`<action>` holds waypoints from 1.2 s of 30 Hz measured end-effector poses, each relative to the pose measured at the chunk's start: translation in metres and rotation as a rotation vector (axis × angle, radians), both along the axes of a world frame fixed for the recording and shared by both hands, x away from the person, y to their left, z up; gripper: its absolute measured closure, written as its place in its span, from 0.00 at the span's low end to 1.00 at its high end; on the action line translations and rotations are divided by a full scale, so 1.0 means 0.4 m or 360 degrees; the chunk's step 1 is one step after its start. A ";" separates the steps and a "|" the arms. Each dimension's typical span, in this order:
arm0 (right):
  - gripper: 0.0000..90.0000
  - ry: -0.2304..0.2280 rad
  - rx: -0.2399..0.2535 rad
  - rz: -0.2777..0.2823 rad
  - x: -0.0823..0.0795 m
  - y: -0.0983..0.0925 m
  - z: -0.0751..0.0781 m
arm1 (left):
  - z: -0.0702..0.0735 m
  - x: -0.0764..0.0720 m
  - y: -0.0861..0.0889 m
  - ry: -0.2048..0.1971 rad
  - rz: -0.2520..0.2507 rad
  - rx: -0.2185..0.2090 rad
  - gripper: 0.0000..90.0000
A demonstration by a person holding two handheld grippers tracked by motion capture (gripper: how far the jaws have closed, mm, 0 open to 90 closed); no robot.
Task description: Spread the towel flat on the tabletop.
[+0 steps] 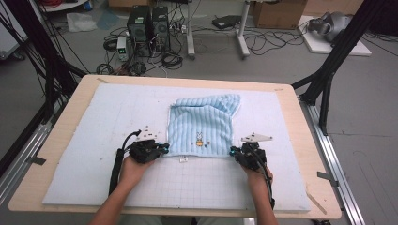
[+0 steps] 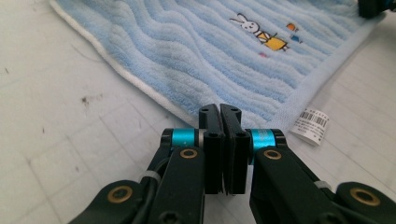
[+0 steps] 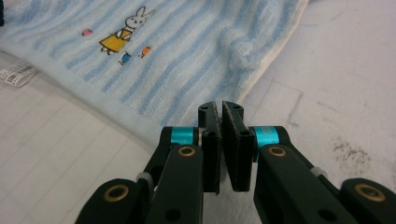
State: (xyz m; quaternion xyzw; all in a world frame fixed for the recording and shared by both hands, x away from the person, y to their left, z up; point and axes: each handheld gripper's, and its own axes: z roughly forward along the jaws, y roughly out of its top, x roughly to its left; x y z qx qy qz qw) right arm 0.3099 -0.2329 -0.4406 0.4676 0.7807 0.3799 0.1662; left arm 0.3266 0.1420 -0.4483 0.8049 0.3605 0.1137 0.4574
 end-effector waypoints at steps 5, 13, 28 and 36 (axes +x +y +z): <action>0.95 -0.0026 0.0005 0.0048 -0.044 0.009 0.002 | 0.007 -0.040 0.028 0.0001 -0.0042 -0.0051 0.97; 0.95 -0.0088 -0.0003 0.0092 -0.127 0.015 0.013 | 0.007 -0.109 0.055 -0.0023 -0.0130 -0.0112 0.97; 0.93 -0.0112 0.0066 0.0135 -0.297 -0.008 0.016 | -0.003 -0.253 0.069 -0.0063 -0.0274 -0.0111 0.97; 0.61 -0.0252 0.0127 0.0001 -0.284 -0.020 0.043 | 0.010 -0.211 0.078 -0.0099 -0.0070 -0.0218 0.49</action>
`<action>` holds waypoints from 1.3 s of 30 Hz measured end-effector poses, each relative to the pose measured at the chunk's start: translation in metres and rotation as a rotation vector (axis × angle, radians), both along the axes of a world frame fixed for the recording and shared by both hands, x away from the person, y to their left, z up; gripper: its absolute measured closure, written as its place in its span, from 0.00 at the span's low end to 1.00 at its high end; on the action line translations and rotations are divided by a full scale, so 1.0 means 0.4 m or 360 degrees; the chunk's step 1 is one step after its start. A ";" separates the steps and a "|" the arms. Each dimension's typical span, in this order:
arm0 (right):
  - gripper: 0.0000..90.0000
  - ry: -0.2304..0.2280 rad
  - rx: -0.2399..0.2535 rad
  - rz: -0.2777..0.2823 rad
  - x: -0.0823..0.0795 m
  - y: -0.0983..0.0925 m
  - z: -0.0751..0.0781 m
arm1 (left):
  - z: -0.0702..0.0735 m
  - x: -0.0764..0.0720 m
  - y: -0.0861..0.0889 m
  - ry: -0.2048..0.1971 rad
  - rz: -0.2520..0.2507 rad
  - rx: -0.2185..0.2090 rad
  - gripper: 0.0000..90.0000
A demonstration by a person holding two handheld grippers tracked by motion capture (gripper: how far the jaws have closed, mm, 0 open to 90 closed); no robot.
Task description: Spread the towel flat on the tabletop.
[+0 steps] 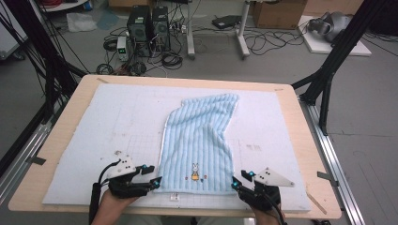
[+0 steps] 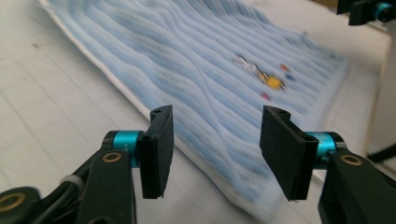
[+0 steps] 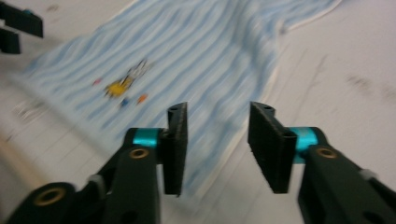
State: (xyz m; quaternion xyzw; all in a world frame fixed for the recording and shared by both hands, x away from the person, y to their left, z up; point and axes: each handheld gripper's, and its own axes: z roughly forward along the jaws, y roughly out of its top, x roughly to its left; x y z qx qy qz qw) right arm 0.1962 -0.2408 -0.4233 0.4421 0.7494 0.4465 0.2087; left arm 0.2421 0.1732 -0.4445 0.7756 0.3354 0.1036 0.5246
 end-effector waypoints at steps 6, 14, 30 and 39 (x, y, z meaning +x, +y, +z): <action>0.70 0.0091 -0.0030 -0.0089 0.119 0.009 -0.010 | 0.025 0.088 0.018 0.0008 0.0108 -0.0042 0.47; 0.77 0.0226 -0.0188 -0.0083 0.188 0.066 -0.063 | 0.014 0.129 0.020 0.0058 0.0170 -0.0052 0.48; 0.95 0.0213 -0.0188 0.0059 0.057 -0.011 -0.051 | 0.006 0.135 0.003 0.0071 0.0166 -0.0063 0.49; 0.57 0.0128 0.0013 -0.0060 0.074 -0.063 -0.035 | 0.004 0.173 -0.036 0.0102 0.0146 -0.0037 0.49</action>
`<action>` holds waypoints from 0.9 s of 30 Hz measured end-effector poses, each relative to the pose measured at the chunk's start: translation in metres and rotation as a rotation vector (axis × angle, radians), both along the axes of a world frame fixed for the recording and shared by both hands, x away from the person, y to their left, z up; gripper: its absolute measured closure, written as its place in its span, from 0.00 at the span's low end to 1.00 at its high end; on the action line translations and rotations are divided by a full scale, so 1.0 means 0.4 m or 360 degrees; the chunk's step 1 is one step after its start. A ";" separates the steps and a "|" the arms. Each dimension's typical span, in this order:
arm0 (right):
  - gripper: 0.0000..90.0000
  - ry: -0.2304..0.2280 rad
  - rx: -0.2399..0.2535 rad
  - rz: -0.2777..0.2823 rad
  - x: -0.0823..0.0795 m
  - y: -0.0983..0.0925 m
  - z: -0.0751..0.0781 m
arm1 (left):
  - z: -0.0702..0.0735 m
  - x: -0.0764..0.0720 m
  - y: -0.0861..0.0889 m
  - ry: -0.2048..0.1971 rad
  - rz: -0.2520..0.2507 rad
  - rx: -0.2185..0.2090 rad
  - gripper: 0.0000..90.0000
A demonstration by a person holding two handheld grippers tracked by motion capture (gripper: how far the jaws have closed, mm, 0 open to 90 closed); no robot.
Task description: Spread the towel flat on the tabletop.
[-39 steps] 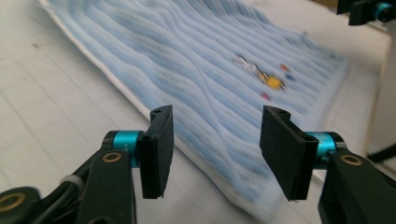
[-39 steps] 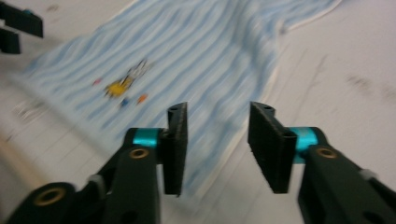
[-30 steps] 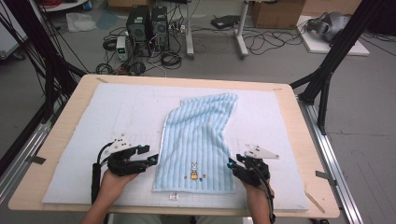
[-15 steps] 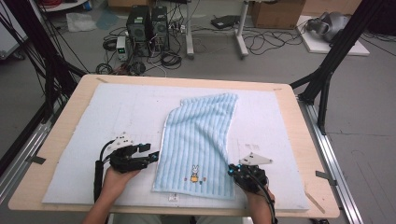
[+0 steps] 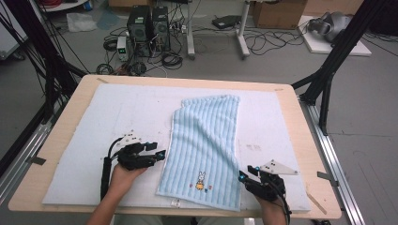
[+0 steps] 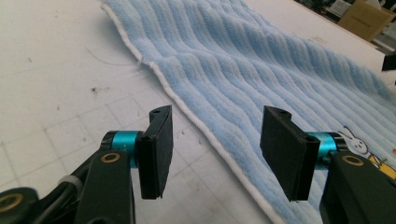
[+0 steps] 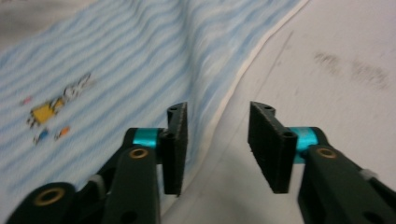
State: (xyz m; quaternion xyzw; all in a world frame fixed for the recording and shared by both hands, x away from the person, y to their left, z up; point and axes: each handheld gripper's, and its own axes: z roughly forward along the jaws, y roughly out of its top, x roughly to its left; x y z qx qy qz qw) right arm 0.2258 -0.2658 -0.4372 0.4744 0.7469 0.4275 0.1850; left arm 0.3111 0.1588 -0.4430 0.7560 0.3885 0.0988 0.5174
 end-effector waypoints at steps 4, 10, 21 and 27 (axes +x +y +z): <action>0.59 -0.0044 0.0069 -0.0060 0.054 -0.012 0.021 | 0.004 0.024 -0.018 -0.0006 0.0000 0.0014 0.49; 0.63 0.0035 -0.0016 -0.0102 0.191 0.009 0.024 | 0.011 0.031 -0.019 -0.0052 0.0013 0.0000 0.49; 0.55 0.0174 -0.0168 -0.0122 0.350 0.093 -0.011 | 0.011 0.036 0.003 -0.0060 0.0015 0.0020 0.39; 0.65 0.0161 -0.0254 -0.0112 0.372 0.109 -0.019 | 0.012 0.038 0.010 -0.0064 0.0047 0.0000 0.29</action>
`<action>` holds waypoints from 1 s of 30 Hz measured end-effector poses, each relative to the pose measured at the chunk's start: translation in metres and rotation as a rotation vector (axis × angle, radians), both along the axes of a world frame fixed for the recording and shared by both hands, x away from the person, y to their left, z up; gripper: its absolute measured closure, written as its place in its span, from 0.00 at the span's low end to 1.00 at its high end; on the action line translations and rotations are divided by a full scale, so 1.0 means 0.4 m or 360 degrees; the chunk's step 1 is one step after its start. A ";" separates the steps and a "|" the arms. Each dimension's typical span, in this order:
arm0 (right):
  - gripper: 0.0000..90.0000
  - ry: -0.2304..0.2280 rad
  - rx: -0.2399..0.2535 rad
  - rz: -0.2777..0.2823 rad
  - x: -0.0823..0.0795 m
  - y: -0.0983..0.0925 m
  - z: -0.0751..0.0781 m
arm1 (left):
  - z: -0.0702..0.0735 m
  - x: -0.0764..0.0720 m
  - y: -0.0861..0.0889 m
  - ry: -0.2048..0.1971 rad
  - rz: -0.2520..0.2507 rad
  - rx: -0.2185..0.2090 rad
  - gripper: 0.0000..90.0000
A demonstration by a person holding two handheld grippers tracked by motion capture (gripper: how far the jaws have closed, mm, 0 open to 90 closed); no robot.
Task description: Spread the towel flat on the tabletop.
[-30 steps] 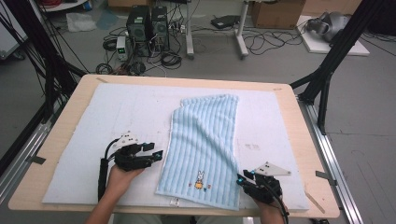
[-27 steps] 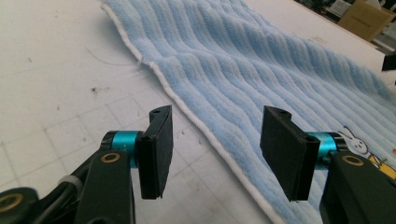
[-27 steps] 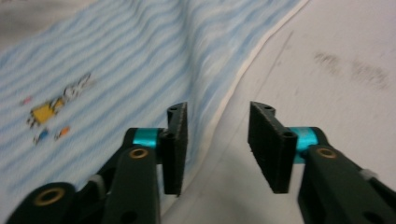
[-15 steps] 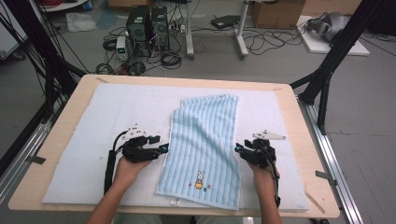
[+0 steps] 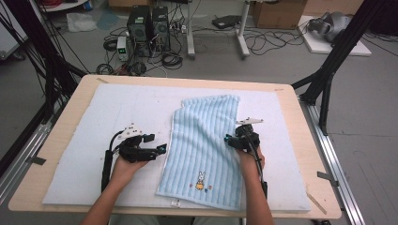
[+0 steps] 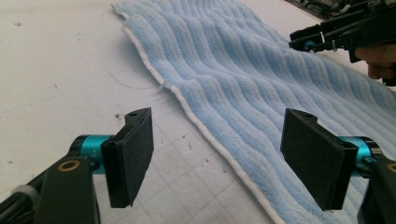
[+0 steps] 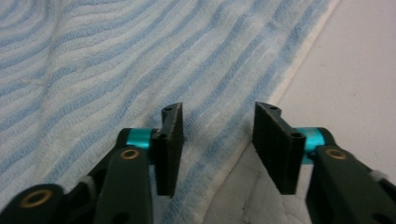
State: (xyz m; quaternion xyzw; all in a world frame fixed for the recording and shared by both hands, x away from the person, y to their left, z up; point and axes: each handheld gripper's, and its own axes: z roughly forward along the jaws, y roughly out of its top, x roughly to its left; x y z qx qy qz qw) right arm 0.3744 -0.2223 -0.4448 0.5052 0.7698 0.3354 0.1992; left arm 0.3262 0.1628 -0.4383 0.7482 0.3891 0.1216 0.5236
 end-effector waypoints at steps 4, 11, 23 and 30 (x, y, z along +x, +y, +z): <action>0.96 0.0009 -0.0042 0.0098 0.008 0.002 0.006 | 0.003 0.006 0.001 -0.0014 -0.0002 0.0002 0.28; 0.96 -0.0118 -0.0135 -0.0080 0.054 -0.021 0.016 | 0.010 0.034 0.000 -0.0008 0.0035 0.0006 0.29; 0.77 -0.0295 0.0125 -0.0094 0.026 -0.054 0.055 | -0.003 0.053 -0.011 0.0063 -0.0056 0.0080 0.37; 0.73 -0.0337 0.0188 -0.0019 -0.055 -0.093 0.070 | 0.001 0.056 -0.008 0.0053 -0.0044 0.0051 0.47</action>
